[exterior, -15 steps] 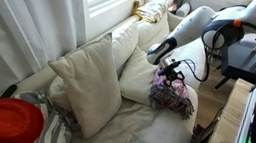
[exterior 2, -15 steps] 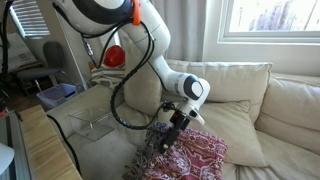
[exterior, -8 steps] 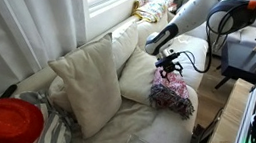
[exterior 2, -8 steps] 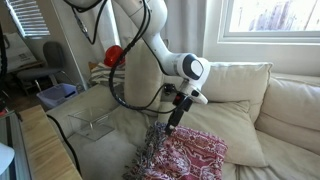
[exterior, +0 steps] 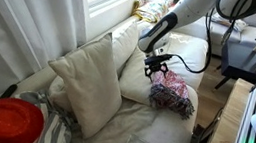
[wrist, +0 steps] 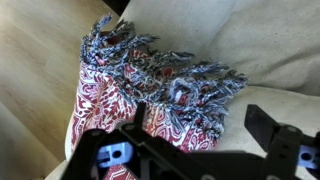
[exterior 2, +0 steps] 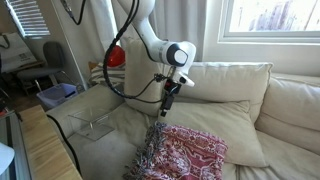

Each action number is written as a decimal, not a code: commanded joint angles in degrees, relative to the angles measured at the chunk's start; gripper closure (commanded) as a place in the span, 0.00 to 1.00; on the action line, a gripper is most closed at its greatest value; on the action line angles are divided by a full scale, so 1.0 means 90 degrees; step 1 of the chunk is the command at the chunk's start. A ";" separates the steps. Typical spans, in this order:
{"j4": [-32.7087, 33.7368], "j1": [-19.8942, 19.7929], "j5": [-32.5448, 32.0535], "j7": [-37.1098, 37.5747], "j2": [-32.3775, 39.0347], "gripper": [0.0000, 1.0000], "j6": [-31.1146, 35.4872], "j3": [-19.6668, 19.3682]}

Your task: Move the red blanket forwards then place the pillow upright

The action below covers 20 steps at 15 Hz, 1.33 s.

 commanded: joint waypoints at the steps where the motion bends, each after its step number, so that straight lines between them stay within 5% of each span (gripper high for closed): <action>1: 0.0028 0.0051 0.0075 -0.0067 0.0031 0.00 -0.0011 -0.0052; 4: 0.0122 -0.0060 0.0227 -0.0213 0.0151 0.00 0.0210 0.0072; 13: 0.1964 -0.0224 0.1520 -0.0760 0.1801 0.00 0.2856 0.1056; 20: 0.3167 -0.0499 0.1760 -0.0695 0.2819 0.00 0.3379 0.1279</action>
